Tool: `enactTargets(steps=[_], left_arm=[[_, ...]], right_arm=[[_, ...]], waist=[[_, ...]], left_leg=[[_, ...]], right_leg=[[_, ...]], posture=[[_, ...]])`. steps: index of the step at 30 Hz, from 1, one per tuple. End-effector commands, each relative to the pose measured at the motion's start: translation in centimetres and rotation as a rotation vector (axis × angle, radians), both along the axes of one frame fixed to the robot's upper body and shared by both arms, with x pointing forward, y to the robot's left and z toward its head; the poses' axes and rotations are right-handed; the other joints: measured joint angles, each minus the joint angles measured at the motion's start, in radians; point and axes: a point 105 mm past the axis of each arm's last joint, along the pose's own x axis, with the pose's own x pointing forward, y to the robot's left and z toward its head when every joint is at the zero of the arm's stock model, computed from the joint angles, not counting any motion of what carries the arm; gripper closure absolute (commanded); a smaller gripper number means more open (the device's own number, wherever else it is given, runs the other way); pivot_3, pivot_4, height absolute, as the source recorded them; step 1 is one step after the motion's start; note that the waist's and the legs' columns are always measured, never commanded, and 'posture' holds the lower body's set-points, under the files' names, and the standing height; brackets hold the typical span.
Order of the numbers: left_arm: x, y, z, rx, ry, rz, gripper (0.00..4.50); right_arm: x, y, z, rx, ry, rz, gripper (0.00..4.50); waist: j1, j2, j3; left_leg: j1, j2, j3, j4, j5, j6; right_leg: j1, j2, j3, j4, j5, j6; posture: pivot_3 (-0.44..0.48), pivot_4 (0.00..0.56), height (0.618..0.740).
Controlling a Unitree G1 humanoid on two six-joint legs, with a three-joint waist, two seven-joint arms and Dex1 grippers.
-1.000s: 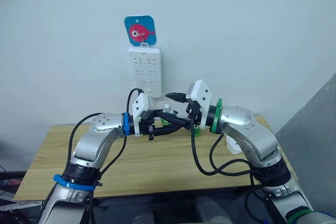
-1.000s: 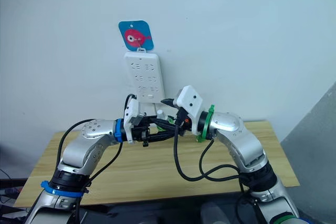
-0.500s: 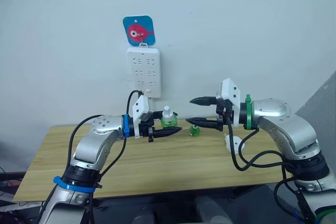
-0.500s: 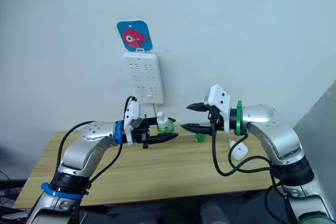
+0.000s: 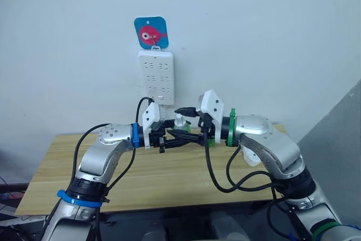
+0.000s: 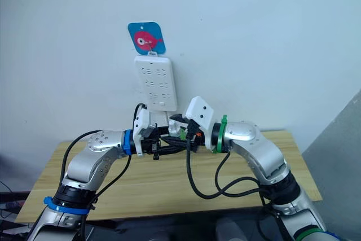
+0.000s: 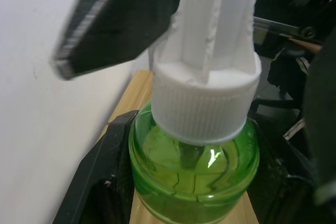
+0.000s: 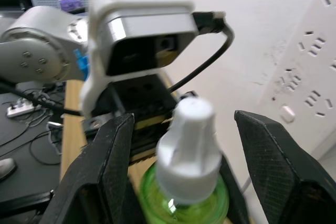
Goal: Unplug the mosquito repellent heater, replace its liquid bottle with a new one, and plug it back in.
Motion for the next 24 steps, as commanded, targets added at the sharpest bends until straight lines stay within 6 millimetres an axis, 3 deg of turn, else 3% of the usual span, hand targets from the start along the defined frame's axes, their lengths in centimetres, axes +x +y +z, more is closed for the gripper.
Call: enactTargets(steps=[1, 5, 10, 17, 21, 24], left_arm=[[-0.2, -0.3, 1.1, -0.01, -0.049, -0.021, 2.2], [-0.3, -0.3, 1.0, -0.009, -0.048, -0.02, 2.2], [-0.3, -0.3, 1.0, -0.01, -0.046, -0.016, 2.2], [-0.3, -0.2, 1.0, -0.008, -0.042, -0.016, 2.2], [-0.3, -0.1, 0.9, -0.005, -0.042, -0.016, 2.2], [-0.3, -0.1, 0.9, -0.003, -0.042, -0.017, 2.2]], right_arm=[[0.3, 0.0, 1.2, 0.026, -0.039, -0.008, 1.33], [1.1, -1.3, 1.2, 0.018, -0.025, -0.04, 1.33], [1.8, -4.3, 1.5, 0.0, 0.0, -0.075, 1.33], [0.0, -7.1, 1.7, -0.077, 0.046, 0.027, 1.33], [-1.2, -7.4, 1.6, -0.115, 0.067, 0.087, 1.33], [-1.3, -6.1, 2.2, -0.058, 0.062, 0.083, 1.33]], waist=[[0.0, 0.0, 0.0], [0.0, 0.0, 0.0], [0.0, 0.0, 0.0], [0.001, 0.0, 0.0], [-0.003, 0.0, 0.0], [-0.004, 0.0, 0.0]], left_leg=[[0.0, 0.0, 0.0, 0.0, 0.0, 0.0], [0.0, 0.0, 0.0, 0.0, 0.0, 0.0], [0.0, 0.0, 0.0, 0.0, 0.0, 0.0], [0.0, 0.0, 0.0, 0.0, 0.0, 0.0], [0.0, 0.0, 0.001, -0.002, 0.0, 0.0], [0.001, 0.0, 0.001, -0.002, 0.0, 0.0]], right_leg=[[0.0, 0.0, 0.0, 0.0, 0.0, 0.0], [0.0, 0.0, 0.0, 0.0, 0.0, 0.0], [0.0, 0.0, 0.0, 0.0, 0.0, 0.0], [0.0, 0.0, 0.0, -0.001, 0.0, 0.0], [0.0, 0.0, 0.0, -0.002, 0.0, 0.0], [0.0, 0.0, 0.001, -0.002, 0.0, 0.0]], posture=[[-0.144, 0.038, 0.733], [-0.142, 0.039, 0.733], [-0.142, 0.039, 0.733], [-0.153, 0.043, 0.733], [-0.155, 0.043, 0.733], [-0.156, 0.043, 0.733]])
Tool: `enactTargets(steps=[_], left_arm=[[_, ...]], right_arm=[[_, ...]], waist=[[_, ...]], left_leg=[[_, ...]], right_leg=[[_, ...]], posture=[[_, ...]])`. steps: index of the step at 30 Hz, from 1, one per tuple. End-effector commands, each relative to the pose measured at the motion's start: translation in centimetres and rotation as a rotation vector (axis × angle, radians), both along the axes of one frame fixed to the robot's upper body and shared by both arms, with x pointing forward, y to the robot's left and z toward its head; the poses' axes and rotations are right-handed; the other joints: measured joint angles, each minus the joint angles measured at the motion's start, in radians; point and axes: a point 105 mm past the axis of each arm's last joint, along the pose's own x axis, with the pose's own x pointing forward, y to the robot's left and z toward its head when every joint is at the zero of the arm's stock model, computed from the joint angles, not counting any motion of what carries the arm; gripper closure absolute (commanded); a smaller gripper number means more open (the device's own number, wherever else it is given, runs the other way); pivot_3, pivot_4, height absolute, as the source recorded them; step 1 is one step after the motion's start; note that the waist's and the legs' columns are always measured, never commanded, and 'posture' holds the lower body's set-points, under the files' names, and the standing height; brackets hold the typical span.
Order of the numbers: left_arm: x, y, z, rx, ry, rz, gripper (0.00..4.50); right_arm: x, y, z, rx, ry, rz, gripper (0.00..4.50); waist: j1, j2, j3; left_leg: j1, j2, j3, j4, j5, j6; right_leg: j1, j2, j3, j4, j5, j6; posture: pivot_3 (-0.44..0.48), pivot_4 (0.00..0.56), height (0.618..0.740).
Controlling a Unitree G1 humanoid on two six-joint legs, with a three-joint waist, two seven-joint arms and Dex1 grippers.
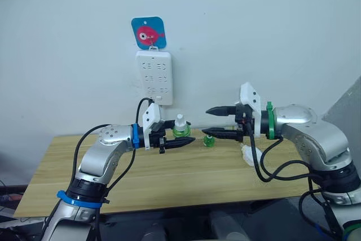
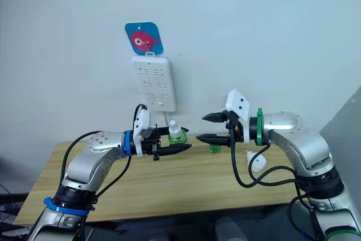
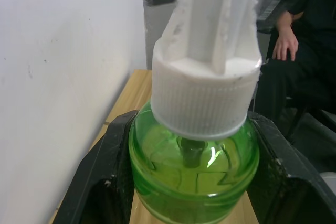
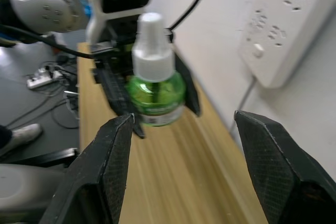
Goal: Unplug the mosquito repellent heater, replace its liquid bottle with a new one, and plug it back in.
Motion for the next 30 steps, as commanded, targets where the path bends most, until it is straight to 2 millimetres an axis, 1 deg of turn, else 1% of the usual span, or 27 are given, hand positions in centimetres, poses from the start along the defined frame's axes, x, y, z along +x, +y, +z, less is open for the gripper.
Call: enactTargets(steps=[1, 6, 13, 16, 19, 21, 22, 23, 27, 30], left_arm=[[-0.2, -0.2, 1.1, -0.006, -0.049, -0.019, 2.2], [-0.3, -0.3, 1.0, -0.001, -0.051, -0.029, 2.2], [-0.3, -0.3, 1.0, 0.006, -0.056, -0.035, 2.2], [-0.5, -0.2, 0.9, 0.009, -0.056, -0.038, 2.2], [-0.5, -0.1, 0.9, 0.011, -0.056, -0.037, 2.2], [-0.5, -0.1, 0.9, 0.012, -0.056, -0.036, 2.2], [-0.5, -0.1, 0.9, 0.012, -0.057, -0.036, 2.2], [-0.5, -0.1, 0.8, 0.012, -0.057, -0.035, 2.2], [-0.6, 0.0, 0.7, 0.016, -0.053, -0.037, 2.2], [-0.6, 0.0, 0.5, 0.019, -0.047, -0.039, 2.2]], right_arm=[[-0.5, 2.0, 1.8, 0.086, -0.046, 0.018, 1.33], [-0.3, 4.3, 1.6, 0.118, -0.036, 0.018, 1.33], [-0.2, 5.8, 2.1, 0.152, -0.015, 0.055, 1.33], [-0.2, 6.0, 2.2, 0.161, -0.007, 0.068, 1.93], [-0.4, 6.2, 2.2, 0.158, 0.0, 0.092, 3.0], [-0.5, 6.2, 2.2, 0.157, 0.002, 0.102, 3.81], [-0.6, 6.2, 2.3, 0.157, 0.001, 0.106, 4.09], [-0.7, 6.2, 2.3, 0.157, 0.0, 0.112, 4.21], [-0.9, 6.1, 3.5, 0.194, -0.025, 0.137, 4.21], [-1.0, 6.0, 4.9, 0.24, -0.052, 0.145, 4.21]], waist=[[-0.001, 0.0, 0.0], [-0.002, 0.0, 0.0], [-0.003, 0.0, 0.0], [-0.004, 0.0, 0.0], [-0.004, 0.0, 0.0], [-0.004, 0.0, 0.0], [-0.003, 0.0, 0.0], [-0.003, 0.0, 0.0], [-0.004, 0.0, 0.0], [-0.004, 0.0, 0.0]], left_leg=[[0.0, 0.0, 0.0, 0.0, 0.0, 0.0], [-0.001, 0.0, 0.0, 0.0, 0.0, 0.0], [-0.001, 0.0, -0.001, 0.0, 0.0, 0.0], [-0.001, 0.0, -0.001, 0.0, 0.0, 0.0], [-0.001, 0.0, -0.001, 0.0, 0.0, 0.0], [-0.001, 0.0, -0.001, 0.0, 0.0, 0.0], [-0.001, 0.0, -0.001, 0.0, 0.0, 0.0], [-0.001, 0.0, -0.001, 0.0, 0.0, 0.0], [-0.001, 0.0, -0.001, 0.0, 0.0, 0.0], [-0.001, 0.0, -0.001, 0.0, 0.0, 0.0]], right_leg=[[0.0, 0.0, 0.0, 0.0, 0.0, 0.0], [0.0, 0.0, 0.0, -0.001, 0.0, 0.0], [0.0, 0.0, 0.0, -0.002, 0.0, 0.0], [0.0, 0.0, -0.001, -0.002, 0.0, 0.0], [0.0, -0.001, -0.001, -0.002, 0.0, 0.0], [0.0, -0.001, -0.001, -0.002, 0.0, 0.0], [0.0, -0.001, -0.001, -0.002, 0.0, 0.0], [0.0, -0.001, -0.001, -0.002, 0.0, 0.0], [0.0, -0.001, -0.001, -0.002, 0.0, 0.0], [0.0, -0.001, -0.001, -0.002, 0.0, 0.0]], posture=[[-0.156, 0.042, 0.733], [-0.157, 0.041, 0.733], [-0.149, 0.033, 0.733], [-0.144, 0.029, 0.733], [-0.142, 0.028, 0.733], [-0.142, 0.028, 0.733], [-0.14, 0.026, 0.733], [-0.14, 0.026, 0.733], [-0.143, 0.024, 0.733], [-0.145, 0.024, 0.733]])
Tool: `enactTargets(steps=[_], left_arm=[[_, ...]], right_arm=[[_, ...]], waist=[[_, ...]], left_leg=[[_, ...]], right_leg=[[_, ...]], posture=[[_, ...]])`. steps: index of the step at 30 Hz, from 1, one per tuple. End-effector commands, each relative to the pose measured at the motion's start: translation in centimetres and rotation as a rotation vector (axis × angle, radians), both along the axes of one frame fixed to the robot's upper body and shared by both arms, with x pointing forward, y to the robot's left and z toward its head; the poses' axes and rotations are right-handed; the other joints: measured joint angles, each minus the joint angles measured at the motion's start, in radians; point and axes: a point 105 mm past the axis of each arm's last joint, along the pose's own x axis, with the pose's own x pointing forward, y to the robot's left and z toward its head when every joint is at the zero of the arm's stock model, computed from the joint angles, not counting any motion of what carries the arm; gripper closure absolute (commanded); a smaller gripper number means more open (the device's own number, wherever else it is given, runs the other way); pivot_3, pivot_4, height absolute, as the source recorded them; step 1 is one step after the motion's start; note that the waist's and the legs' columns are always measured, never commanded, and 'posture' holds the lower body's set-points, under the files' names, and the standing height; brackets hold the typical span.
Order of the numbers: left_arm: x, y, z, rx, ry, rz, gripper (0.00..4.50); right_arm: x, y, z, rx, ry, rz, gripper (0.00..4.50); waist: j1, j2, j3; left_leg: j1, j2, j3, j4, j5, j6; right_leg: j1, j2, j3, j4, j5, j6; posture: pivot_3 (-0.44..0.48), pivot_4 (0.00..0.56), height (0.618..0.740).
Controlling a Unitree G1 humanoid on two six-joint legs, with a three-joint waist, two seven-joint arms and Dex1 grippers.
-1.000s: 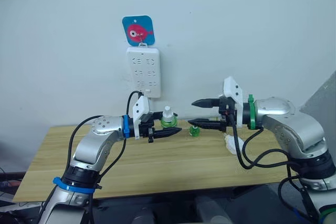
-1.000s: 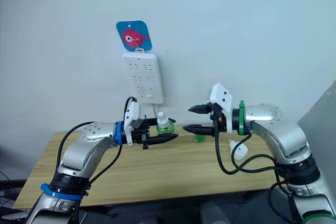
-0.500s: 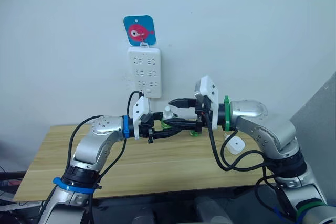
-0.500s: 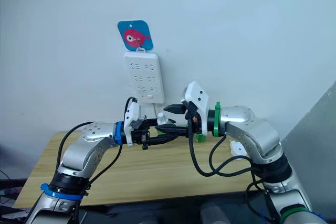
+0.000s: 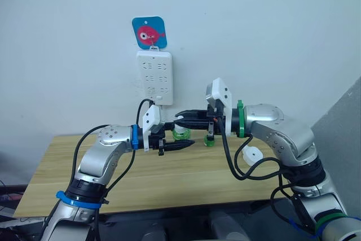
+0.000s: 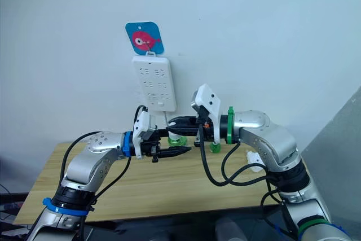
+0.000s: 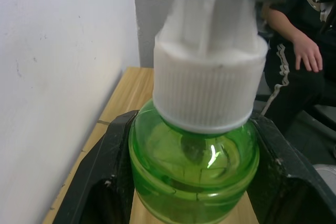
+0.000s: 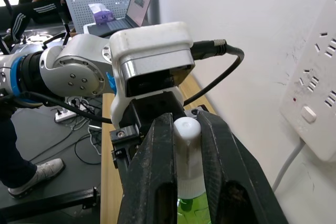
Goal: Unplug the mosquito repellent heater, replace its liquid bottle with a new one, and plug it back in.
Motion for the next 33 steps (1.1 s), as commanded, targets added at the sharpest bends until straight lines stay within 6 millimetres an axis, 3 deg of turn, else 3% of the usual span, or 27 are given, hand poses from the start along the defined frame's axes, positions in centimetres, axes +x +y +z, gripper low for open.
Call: enactTargets(steps=[1, 7, 10, 15, 18, 22, 25, 33], left_arm=[[-0.3, -0.1, 0.7, 0.005, -0.045, -0.016, 2.2], [-0.1, 0.7, -0.4, 0.028, -0.018, 0.017, 2.2], [0.2, 2.5, -1.5, 0.063, 0.008, 0.086, 2.2], [-1.2, 5.3, -3.7, 0.158, 0.05, 0.133, 2.2], [-2.0, 5.8, -4.0, 0.176, 0.064, 0.13, 2.2], [-3.2, 6.1, -4.2, 0.202, 0.084, 0.118, 2.2], [-3.9, 6.0, -4.2, 0.208, 0.096, 0.106, 2.2], [-4.7, 5.7, -3.6, 0.217, 0.102, 0.102, 2.2]], right_arm=[[-0.8, 0.1, 3.6, 0.098, -0.091, 0.052, 4.21], [-0.3, -1.6, 5.7, 0.142, -0.138, -0.01, 4.21], [0.8, -3.6, 4.5, 0.103, -0.161, -0.144, 4.21], [3.8, -6.5, -3.7, 0.032, -0.164, -0.536, 4.21], [4.6, -7.2, -6.7, -0.011, -0.207, -0.656, 4.21], [6.9, -9.4, -11.7, -0.069, -0.191, -0.87, 4.21], [7.9, -9.9, -14.1, -0.077, -0.143, -0.93, 4.21], [10.3, -11.1, -17.6, -0.075, -0.032, -1.052, 4.21]], waist=[[-0.001, 0.0, 0.0], [-0.006, 0.0, 0.0], [-0.006, 0.0, 0.0], [-0.008, 0.002, 0.004], [-0.01, 0.009, 0.018], [-0.008, 0.006, 0.037], [-0.004, 0.006, 0.048], [0.015, 0.007, 0.072]], left_leg=[[0.0, 0.0, 0.0, 0.0, 0.0, 0.0], [0.0, 0.0, 0.0, 0.0, 0.0, 0.0], [0.0, 0.0, 0.0, 0.0, 0.0, 0.0], [0.001, 0.001, 0.002, -0.005, 0.0, 0.0], [0.0, 0.001, 0.005, -0.005, 0.0, 0.0], [0.003, 0.001, 0.005, -0.004, 0.0, 0.0], [0.002, 0.001, 0.005, -0.005, 0.0, 0.0], [0.002, 0.001, 0.005, -0.005, 0.0, 0.0]], right_leg=[[0.0, 0.0, 0.0, 0.0, 0.0, 0.0], [0.0, 0.0, 0.0, 0.0, 0.0, 0.0], [0.0, 0.0, 0.0, 0.0, 0.0, 0.0], [0.0, 0.001, 0.001, -0.004, 0.0, 0.0], [-0.001, 0.0, 0.004, -0.004, 0.0, 0.0], [0.001, 0.0, 0.005, -0.004, 0.0, 0.001], [0.001, 0.0, 0.004, -0.005, 0.0, 0.0], [0.0, 0.0, 0.004, -0.005, 0.001, -0.001]], posture=[[-0.145, 0.024, 0.733], [-0.148, 0.035, 0.733], [-0.151, 0.06, 0.733], [-0.148, 0.096, 0.733], [-0.148, 0.11, 0.733], [-0.129, 0.138, 0.733], [-0.118, 0.149, 0.733], [-0.093, 0.16, 0.733]])
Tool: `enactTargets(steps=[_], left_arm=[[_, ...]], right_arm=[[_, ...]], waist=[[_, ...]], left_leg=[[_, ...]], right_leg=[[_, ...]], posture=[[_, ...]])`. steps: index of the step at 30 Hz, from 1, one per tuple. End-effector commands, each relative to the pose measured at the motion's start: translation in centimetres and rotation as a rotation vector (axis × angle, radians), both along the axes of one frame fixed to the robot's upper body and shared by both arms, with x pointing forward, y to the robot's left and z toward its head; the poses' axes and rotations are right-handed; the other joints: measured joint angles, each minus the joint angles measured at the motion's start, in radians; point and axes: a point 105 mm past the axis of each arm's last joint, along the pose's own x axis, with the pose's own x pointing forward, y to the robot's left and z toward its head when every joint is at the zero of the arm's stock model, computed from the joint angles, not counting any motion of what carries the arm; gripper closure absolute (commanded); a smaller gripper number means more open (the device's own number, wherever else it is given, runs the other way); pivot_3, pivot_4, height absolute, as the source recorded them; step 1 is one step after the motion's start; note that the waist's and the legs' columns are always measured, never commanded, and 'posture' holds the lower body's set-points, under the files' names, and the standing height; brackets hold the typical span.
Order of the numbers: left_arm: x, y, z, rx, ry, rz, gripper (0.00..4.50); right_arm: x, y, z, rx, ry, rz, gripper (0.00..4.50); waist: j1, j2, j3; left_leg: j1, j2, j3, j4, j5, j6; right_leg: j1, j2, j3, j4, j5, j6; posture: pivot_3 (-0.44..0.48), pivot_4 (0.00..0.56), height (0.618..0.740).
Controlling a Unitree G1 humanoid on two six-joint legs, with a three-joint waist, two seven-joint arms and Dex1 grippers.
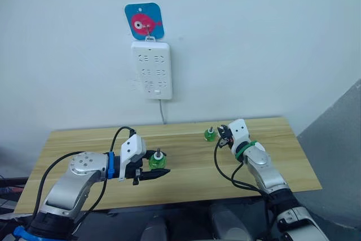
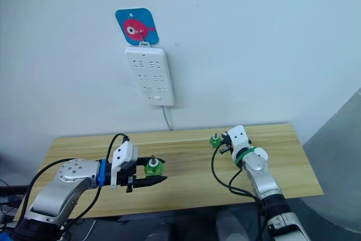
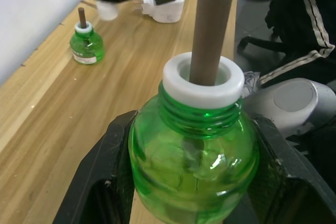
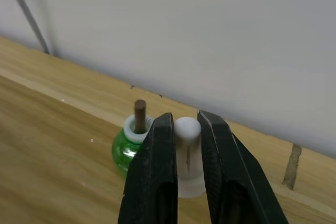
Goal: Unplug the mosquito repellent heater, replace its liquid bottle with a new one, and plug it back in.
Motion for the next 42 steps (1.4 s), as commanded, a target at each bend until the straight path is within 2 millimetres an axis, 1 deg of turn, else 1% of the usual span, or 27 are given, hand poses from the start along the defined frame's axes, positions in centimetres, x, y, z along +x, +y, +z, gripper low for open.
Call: enactTargets(steps=[1, 3, 9, 11, 13, 14, 15, 16, 18, 20, 22, 23, 25, 27, 31, 33, 35, 36, 38, 42], left_arm=[[-0.1, 0.0, 1.3, -0.005, -0.039, -0.001, 2.2], [-0.2, 0.0, 1.4, -0.002, -0.039, -0.001, 2.2], [-0.4, -0.1, 1.7, 0.002, -0.04, 0.001, 2.2], [-0.3, -0.1, 1.8, 0.001, -0.041, 0.001, 2.2], [-0.2, -0.1, 1.8, 0.001, -0.041, 0.0, 2.2], [-0.2, -0.2, 1.8, 0.001, -0.04, 0.0, 2.2], [-0.1, -0.2, 1.8, 0.0, -0.04, -0.001, 2.2], [0.0, -0.3, 1.8, -0.002, -0.04, -0.002, 2.2], [0.2, -0.4, 1.8, -0.006, -0.042, -0.004, 2.2], [0.6, -0.6, 1.9, -0.018, -0.047, -0.005, 2.2], [1.0, -0.9, 2.1, -0.03, -0.055, -0.013, 2.2], [1.1, -1.0, 2.3, -0.037, -0.058, -0.017, 2.2], [1.5, -1.4, 2.6, -0.047, -0.066, -0.039, 2.2], [1.7, -1.7, 2.8, -0.051, -0.075, -0.066, 2.2], [2.2, -2.9, 3.6, -0.063, -0.104, -0.142, 2.2], [2.3, -3.3, 3.9, -0.072, -0.114, -0.159, 2.2], [2.4, -3.4, 4.0, -0.074, -0.115, -0.163, 2.2], [2.5, -4.0, 4.4, -0.089, -0.128, -0.186, 2.2], [2.7, -5.0, 5.2, -0.113, -0.151, -0.224, 2.2], [2.6, -5.7, 5.7, -0.131, -0.16, -0.258, 2.2]], right_arm=[[1.2, -1.0, 0.1, 0.023, -0.019, -0.066, 4.21], [1.6, -1.5, -0.6, 0.027, 0.004, -0.096, 4.21], [1.8, -1.9, -1.4, 0.056, 0.029, -0.116, 4.21], [1.6, -1.8, -1.5, 0.079, 0.03, -0.11, 3.48], [1.6, -1.8, -1.3, 0.093, 0.017, -0.115, 2.92], [1.6, -1.9, -1.1, 0.1, 0.005, -0.122, 2.48], [1.6, -2.0, -0.7, 0.11, -0.009, -0.128, 2.25], [1.5, -2.1, -0.3, 0.121, -0.022, -0.132, 1.85], [1.1, -2.0, 0.5, 0.136, -0.047, -0.112, 1.22], [-0.2, -1.0, 2.2, 0.125, -0.1, -0.02, 1.2], [-2.2, 0.3, 4.3, 0.116, -0.137, 0.101, 1.2], [-3.2, 0.9, 5.3, 0.118, -0.134, 0.171, 1.2], [-6.0, 2.4, 7.6, 0.115, -0.112, 0.366, 1.2], [-8.2, 3.4, 9.6, 0.077, -0.089, 0.535, 1.2], [-11.2, 5.1, 13.0, 0.028, -0.013, 0.82, 1.2], [-11.7, 5.4, 13.8, 0.028, 0.013, 0.869, 1.2], [-11.9, 5.5, 14.0, 0.029, 0.028, 0.875, 1.2], [-11.8, 6.2, 14.6, 0.036, 0.031, 0.911, 1.2], [-11.8, 7.4, 15.4, 0.054, 0.041, 0.972, 1.2], [-12.0, 8.4, 15.4, 0.044, 0.061, 1.032, 1.2]], waist=[[0.003, 0.0, 0.001], [0.008, 0.0, 0.003], [0.022, 0.0, 0.014], [0.024, 0.0, 0.016], [0.024, 0.0, 0.017], [0.024, 0.0, 0.017], [0.024, 0.0, 0.017], [0.025, 0.0, 0.017], [0.026, 0.0, 0.017], [0.028, 0.0, 0.017], [0.029, 0.001, 0.017], [0.029, 0.001, 0.017], [0.028, 0.002, 0.018], [0.025, 0.001, 0.017], [0.018, 0.0, 0.016], [0.017, -0.002, 0.015], [0.016, -0.004, 0.014], [0.016, -0.004, 0.013], [0.006, -0.004, 0.013], [-0.001, -0.009, 0.006]], left_leg=[[0.0, 0.0, 0.0, 0.0, 0.0, 0.0], [0.0, 0.0, 0.0, 0.0, 0.0, 0.0], [0.0, 0.0, 0.0, 0.0, 0.0, 0.0], [0.0, 0.0, 0.0, 0.0, 0.0, 0.0], [0.0, 0.0, 0.0, 0.0, 0.0, 0.0], [0.0, 0.0, 0.0, 0.0, 0.0, 0.0], [0.0, 0.0, 0.0, 0.0, 0.0, 0.0], [0.0, 0.0, 0.0, 0.0, 0.0, 0.0], [-0.001, 0.0, -0.001, 0.0, 0.0, 0.0], [-0.001, 0.0, -0.001, 0.0, 0.0, 0.0], [-0.002, 0.0, -0.002, 0.0, 0.0, 0.0], [-0.003, 0.0, -0.003, 0.0, 0.0, 0.0], [-0.003, 0.0, -0.003, 0.0, 0.0, 0.0], [-0.004, -0.001, -0.002, 0.0, 0.0, 0.0], [-0.002, 0.0, -0.001, 0.001, 0.0, 0.0], [-0.002, 0.0, -0.001, 0.001, 0.0, 0.0], [-0.003, 0.0, -0.002, 0.001, 0.0, 0.0], [-0.003, 0.0, -0.002, 0.001, 0.0, 0.0], [-0.005, -0.001, -0.002, 0.001, 0.0, 0.0], [-0.006, -0.001, -0.003, 0.001, 0.0, 0.0]], right_leg=[[0.0, 0.0, 0.0, 0.0, 0.0, 0.0], [0.0, 0.0, -0.001, 0.0, 0.0, 0.0], [0.0, 0.0, 0.0, 0.0, 0.002, -0.003], [0.0, 0.0, 0.0, 0.0, 0.002, -0.003], [0.0, 0.0, 0.0, 0.0, 0.002, -0.003], [0.0, 0.0, 0.0, 0.0, 0.002, -0.003], [0.0, 0.0, 0.0, 0.0, 0.002, -0.003], [0.0, 0.0, 0.0, 0.0, 0.002, -0.003], [0.0, 0.0, -0.001, 0.0, 0.002, -0.003], [-0.001, 0.0, -0.001, 0.0, 0.001, -0.002], [-0.001, 0.0, -0.002, 0.0, 0.0, 0.0], [-0.001, -0.001, -0.002, 0.0, 0.0, 0.0], [-0.002, -0.001, -0.002, -0.001, 0.0, 0.0], [-0.002, -0.001, -0.001, -0.001, 0.0, 0.001], [-0.001, -0.001, -0.002, -0.001, 0.0, 0.001], [-0.001, 0.0, -0.002, -0.001, 0.0, 0.001], [-0.001, 0.0, -0.002, -0.002, 0.0, 0.001], [-0.001, 0.0, -0.003, -0.003, 0.0, 0.001], [-0.002, -0.001, -0.003, -0.003, 0.0, 0.001], [-0.004, -0.001, -0.003, -0.003, 0.001, 0.002]], posture=[[-0.093, 0.16, 0.733], [-0.069, 0.163, 0.733], [-0.064, 0.164, 0.733], [-0.071, 0.164, 0.733], [-0.075, 0.164, 0.733], [-0.078, 0.162, 0.733], [-0.085, 0.16, 0.733], [-0.085, 0.16, 0.733], [-0.101, 0.157, 0.733], [-0.109, 0.149, 0.733], [-0.12, 0.14, 0.733], [-0.12, 0.14, 0.733], [-0.134, 0.132, 0.733], [-0.157, 0.12, 0.733], [-0.186, 0.103, 0.733], [-0.186, 0.103, 0.733], [-0.186, 0.103, 0.733], [-0.202, 0.084, 0.733], [-0.203, 0.079, 0.733], [-0.197, 0.071, 0.733]])
